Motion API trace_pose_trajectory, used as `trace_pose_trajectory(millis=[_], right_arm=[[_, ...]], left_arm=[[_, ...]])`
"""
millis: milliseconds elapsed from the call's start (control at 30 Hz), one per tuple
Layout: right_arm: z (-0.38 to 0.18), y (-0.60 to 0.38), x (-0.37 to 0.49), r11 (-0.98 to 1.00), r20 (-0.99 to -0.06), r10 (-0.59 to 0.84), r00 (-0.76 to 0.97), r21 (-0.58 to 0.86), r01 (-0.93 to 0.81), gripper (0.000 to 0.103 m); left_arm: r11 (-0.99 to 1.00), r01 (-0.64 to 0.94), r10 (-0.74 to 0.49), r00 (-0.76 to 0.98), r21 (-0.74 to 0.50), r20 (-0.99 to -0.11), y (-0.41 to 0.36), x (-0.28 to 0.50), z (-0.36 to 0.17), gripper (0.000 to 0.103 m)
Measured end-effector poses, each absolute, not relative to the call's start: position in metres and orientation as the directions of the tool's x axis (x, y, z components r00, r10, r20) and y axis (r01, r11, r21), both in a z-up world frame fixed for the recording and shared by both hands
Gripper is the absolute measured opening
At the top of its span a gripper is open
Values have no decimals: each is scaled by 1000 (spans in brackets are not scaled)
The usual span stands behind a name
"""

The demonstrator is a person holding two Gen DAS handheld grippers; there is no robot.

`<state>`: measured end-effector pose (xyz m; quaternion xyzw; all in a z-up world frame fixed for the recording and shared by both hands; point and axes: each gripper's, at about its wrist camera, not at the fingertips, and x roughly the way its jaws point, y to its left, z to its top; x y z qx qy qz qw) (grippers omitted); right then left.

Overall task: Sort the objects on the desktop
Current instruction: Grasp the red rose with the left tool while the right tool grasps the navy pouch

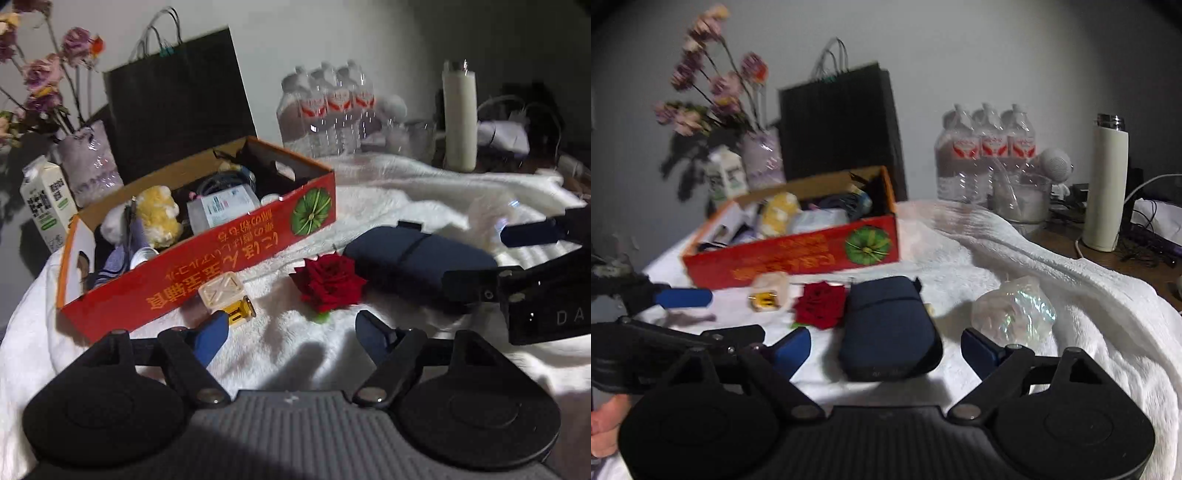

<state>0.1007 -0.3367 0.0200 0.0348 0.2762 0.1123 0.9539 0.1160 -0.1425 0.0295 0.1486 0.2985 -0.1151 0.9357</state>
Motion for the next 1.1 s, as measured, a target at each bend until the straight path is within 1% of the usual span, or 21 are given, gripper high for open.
trace_pose_trajectory(millis=[33,67,100,167,200,333,367,400,433,500,533,567,600,633,667,700,733,767,933,1033,1100], right_arm=[[16,-332,112,973,-532,229,815,117,-198,88],[11,-329,123,970,-546,241,802,112,-215,86],[7,-326,132,967,-561,255,788,121,-226,84],[-2,-327,146,961,-568,276,775,169,-219,69],[-4,-332,150,955,-565,292,772,217,-203,68],[4,-357,138,910,-471,364,803,363,-200,60],[5,-365,135,894,-446,376,812,405,-192,51],[4,-373,132,878,-424,380,822,446,-176,35],[4,-381,131,867,-410,376,831,472,-159,15],[2,-390,129,856,-403,373,835,497,-143,9],[2,-389,129,874,-420,350,837,468,-131,9],[1,-386,129,893,-440,331,835,432,-127,14],[0,-383,128,904,-451,317,835,410,-122,17],[2,-381,127,907,-444,311,840,402,-123,25],[3,-378,126,909,-438,317,842,392,-138,42],[4,-376,125,907,-427,334,840,388,-163,54],[4,-373,125,907,-423,343,839,382,-178,73],[4,-368,125,912,-426,345,837,362,-192,79],[5,-339,142,933,-498,344,796,277,-229,78],[3,-315,156,963,-560,271,783,154,-223,78],[-2,-301,166,972,-618,219,755,73,-222,76]], left_arm=[[929,316,-139,783,194,-607,-141,124,26,76],[929,321,-148,774,181,-615,-139,129,22,71],[931,319,-145,770,177,-621,-139,134,20,72],[933,324,-156,758,158,-633,-136,143,18,73],[932,332,-169,753,145,-636,-136,146,18,73],[920,367,-200,742,139,-640,-150,162,15,74],[920,366,-197,737,137,-647,-155,168,13,74],[923,359,-186,732,139,-655,-160,174,11,74],[925,353,-177,730,143,-660,-164,178,9,71],[923,357,-178,725,142,-666,-169,181,6,62],[922,365,-191,722,130,-665,-169,180,6,50],[921,374,-212,713,108,-668,-167,178,5,33],[924,371,-218,710,92,-670,-165,176,6,32],[928,362,-217,714,86,-665,-162,172,8,30],[933,349,-210,725,86,-656,-159,168,12,30],[940,330,-201,742,87,-640,-155,161,16,30],[944,319,-198,757,88,-623,-151,153,22,29],[946,315,-204,768,81,-606,-145,145,28,29],[963,271,-222,804,8,-552,-118,102,55,29],[963,264,-248,806,-49,-537,-103,77,62,29],[968,247,-231,810,-43,-540,-96,62,63,29]])
